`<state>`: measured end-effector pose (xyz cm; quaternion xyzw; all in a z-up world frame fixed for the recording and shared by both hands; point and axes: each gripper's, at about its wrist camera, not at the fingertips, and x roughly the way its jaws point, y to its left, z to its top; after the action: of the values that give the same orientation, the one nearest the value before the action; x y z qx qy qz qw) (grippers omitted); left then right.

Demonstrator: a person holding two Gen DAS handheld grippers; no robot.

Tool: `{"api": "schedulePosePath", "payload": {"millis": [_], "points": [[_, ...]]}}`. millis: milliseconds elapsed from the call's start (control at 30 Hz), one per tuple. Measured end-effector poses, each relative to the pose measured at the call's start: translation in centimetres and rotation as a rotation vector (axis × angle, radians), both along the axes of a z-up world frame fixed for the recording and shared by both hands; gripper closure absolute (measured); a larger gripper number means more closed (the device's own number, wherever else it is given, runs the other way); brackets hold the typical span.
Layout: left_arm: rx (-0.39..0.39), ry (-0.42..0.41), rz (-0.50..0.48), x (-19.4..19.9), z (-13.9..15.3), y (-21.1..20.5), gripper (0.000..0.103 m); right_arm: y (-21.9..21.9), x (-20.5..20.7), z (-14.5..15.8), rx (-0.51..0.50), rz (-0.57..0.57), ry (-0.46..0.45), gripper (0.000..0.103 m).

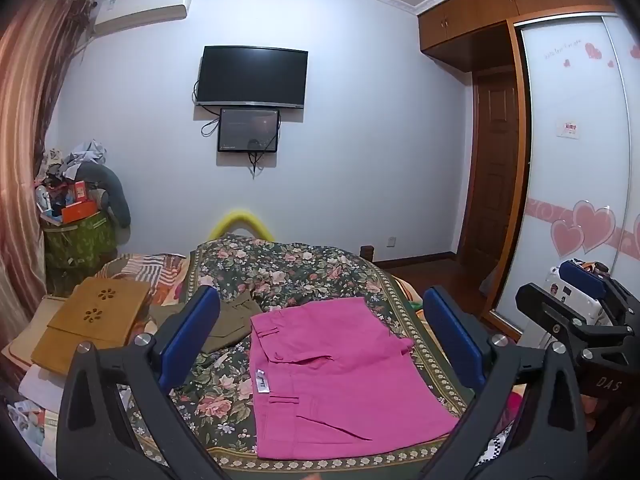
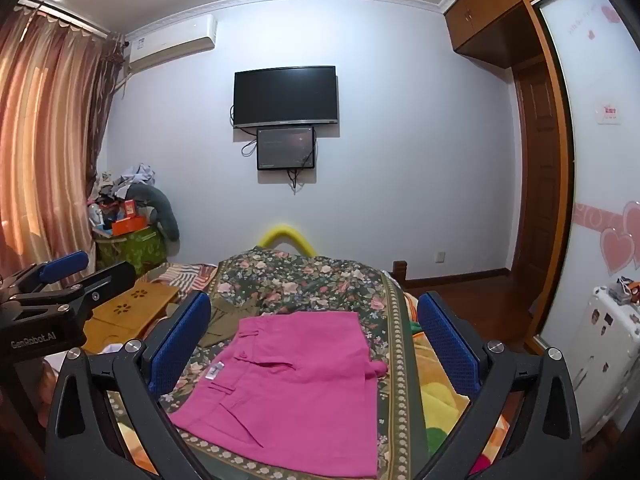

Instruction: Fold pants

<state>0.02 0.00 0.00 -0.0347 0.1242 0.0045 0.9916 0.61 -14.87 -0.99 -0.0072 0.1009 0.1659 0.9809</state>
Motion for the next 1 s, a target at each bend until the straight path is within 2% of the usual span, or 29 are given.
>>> {"api": "schedulePosePath", "payload": {"millis": [600,1000], "points": [[0.002,0.005,-0.002,-0.14,0.44,0.14,0.000,-0.41,0.58,-0.40,0.013,-0.003,0.012,0.000],[0.006,0.004,-0.002,0.30,-0.34,0.29,0.000,-0.41,0.61,-0.38,0.011,-0.003,0.012,0.000]]}}
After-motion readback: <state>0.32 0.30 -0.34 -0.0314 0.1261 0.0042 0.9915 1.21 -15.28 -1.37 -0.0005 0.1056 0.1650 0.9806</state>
